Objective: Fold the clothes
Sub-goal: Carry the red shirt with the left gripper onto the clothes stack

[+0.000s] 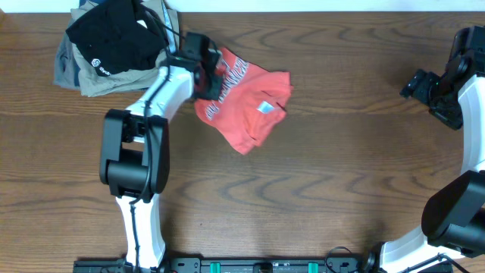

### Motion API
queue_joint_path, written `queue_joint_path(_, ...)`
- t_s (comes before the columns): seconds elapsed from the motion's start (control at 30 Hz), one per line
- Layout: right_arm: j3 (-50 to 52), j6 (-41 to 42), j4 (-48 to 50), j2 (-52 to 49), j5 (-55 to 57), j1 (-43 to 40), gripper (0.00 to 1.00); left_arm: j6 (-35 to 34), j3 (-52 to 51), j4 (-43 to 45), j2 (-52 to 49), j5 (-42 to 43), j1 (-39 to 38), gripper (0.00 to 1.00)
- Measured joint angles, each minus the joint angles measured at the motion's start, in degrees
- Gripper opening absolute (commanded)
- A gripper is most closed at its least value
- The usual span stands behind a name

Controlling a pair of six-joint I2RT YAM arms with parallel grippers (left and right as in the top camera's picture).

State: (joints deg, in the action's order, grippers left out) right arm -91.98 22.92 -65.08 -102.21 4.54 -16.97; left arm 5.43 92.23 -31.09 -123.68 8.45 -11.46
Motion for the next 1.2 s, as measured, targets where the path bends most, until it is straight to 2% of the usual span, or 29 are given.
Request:
queue_joint_path(0.37,0.0,0.0,0.0,0.0,0.0,0.0,0.99,3.5,10.7,0.1,0.0,-7.2,2.2,0.06)
queue_joint_path(0.63,0.0,0.0,0.0,0.0,0.0,0.0,0.99,3.0,16.9,1.4,0.0,-10.6,2.3,0.06)
queue_joint_path(0.9,0.0,0.0,0.0,0.0,0.0,0.0,0.99,-1.0,22.6,1.4,0.0,-12.3,5.1,0.06)
queue_joint_path(1.03,0.0,0.0,0.0,0.0,0.0,0.0,0.99,-5.4,23.1,1.4,0.0,-12.4,7.5,0.06)
queue_joint_path(1.2,0.0,0.0,0.0,0.0,0.0,0.0,0.99,-7.5,23.1,1.4,0.0,-12.5,9.1,0.06)
